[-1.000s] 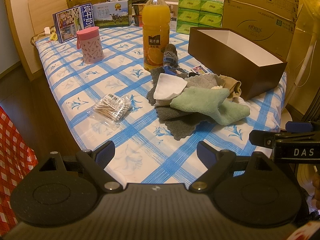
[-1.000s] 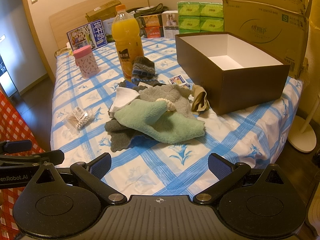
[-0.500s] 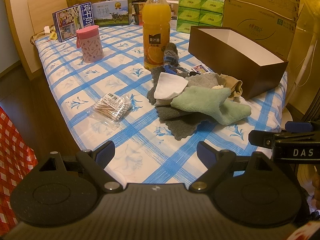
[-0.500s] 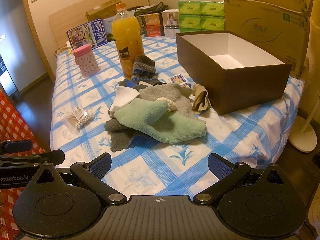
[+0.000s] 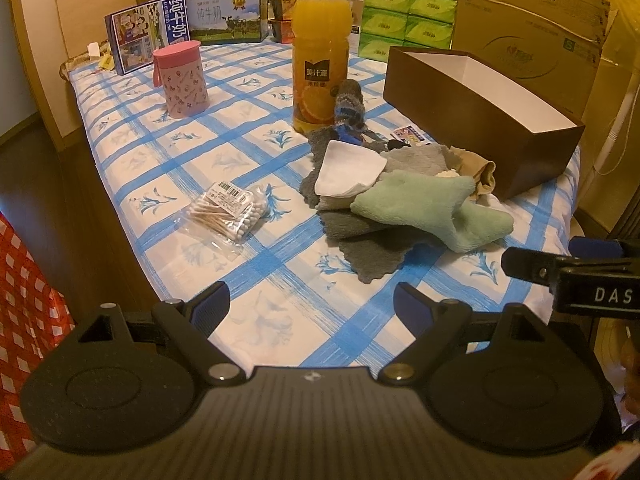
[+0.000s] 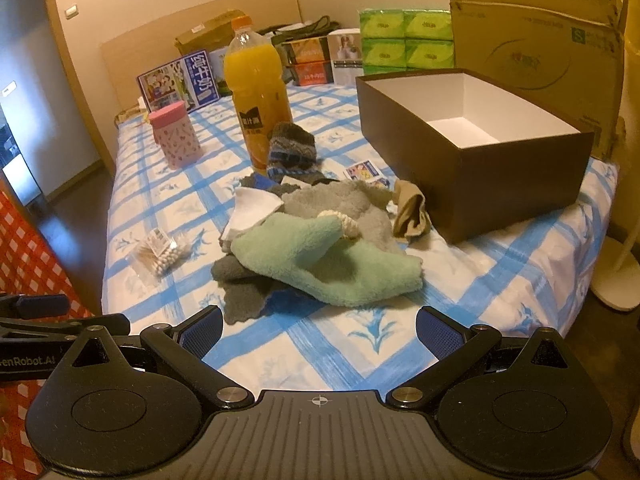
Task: Organize soft objects
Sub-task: 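Grasp the cotton swab bag with the left tool while the right tool grasps the white cloth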
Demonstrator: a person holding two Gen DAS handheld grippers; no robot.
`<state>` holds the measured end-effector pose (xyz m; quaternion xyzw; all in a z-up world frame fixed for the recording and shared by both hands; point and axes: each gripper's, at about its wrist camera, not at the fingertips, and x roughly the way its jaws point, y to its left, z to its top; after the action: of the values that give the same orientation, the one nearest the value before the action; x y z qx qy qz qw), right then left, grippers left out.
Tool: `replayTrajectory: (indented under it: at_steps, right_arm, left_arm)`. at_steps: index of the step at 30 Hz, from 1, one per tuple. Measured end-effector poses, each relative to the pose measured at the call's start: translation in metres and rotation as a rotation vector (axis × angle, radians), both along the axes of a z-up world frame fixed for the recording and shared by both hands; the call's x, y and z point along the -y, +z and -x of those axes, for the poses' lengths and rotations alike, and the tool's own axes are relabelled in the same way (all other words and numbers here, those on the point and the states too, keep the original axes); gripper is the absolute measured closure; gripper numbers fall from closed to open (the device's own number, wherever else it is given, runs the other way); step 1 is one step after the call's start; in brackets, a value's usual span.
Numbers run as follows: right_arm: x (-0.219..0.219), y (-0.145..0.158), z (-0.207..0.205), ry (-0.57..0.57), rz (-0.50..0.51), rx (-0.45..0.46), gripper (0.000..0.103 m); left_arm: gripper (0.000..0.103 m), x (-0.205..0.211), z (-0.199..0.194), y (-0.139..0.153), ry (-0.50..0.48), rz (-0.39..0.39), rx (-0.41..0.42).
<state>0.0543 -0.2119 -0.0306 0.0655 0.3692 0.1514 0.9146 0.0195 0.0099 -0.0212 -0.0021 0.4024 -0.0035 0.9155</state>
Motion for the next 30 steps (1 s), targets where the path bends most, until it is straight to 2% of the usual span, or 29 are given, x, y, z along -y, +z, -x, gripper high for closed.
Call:
replayTrajectory:
  at_steps: [14,23,30]
  right_arm:
    - [-0.03,0.0,-0.043,0.093,-0.011,0.07,0.001]
    - [-0.058,-0.005,-0.094,0.148,-0.031,0.088,0.019]
    - [-0.083,-0.022,-0.135,0.164,-0.027,0.044,0.03]
  left_arm:
    - [0.017,-0.024,-0.035,-0.008,0.043,-0.029,0.014]
    - [0.019,-0.045,-0.073,-0.018,0.097,-0.028,0.013]
    - [0.02,-0.06,-0.104,-0.032,0.133,-0.013,-0.004]
